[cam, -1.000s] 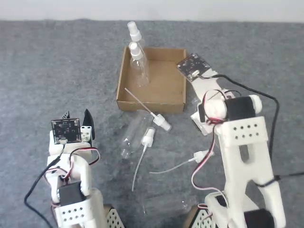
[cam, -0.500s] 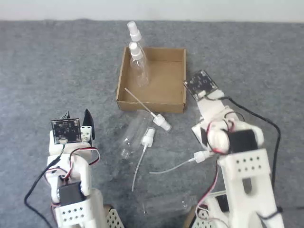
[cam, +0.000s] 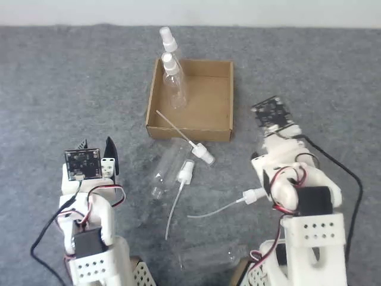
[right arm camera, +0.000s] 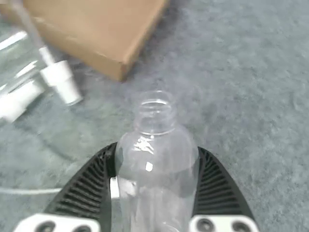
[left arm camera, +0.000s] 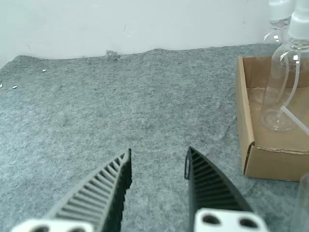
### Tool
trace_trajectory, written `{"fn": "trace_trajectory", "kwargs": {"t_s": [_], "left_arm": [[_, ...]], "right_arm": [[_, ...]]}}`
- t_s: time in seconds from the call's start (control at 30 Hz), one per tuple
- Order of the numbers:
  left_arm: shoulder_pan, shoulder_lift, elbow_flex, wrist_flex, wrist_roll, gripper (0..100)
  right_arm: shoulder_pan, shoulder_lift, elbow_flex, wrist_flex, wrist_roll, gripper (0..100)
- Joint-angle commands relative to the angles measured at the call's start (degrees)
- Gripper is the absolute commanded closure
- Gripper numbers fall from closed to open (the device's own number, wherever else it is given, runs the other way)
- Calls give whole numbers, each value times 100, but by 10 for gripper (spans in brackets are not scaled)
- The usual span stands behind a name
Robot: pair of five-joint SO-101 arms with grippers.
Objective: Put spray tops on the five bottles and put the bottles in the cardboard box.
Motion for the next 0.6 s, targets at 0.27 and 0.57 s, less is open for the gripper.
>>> {"fn": "trace_trajectory", "kwargs": {"t_s": [0.27, 0.57], "left_arm": [[308, -88, -1288, 510, -62, 827], [1820, -44, -2158, 1125, -580, 826]], "right_arm": [[295, -629, 440, -716, -264, 928], [497, -1297, 703, -716, -431, 928]]}}
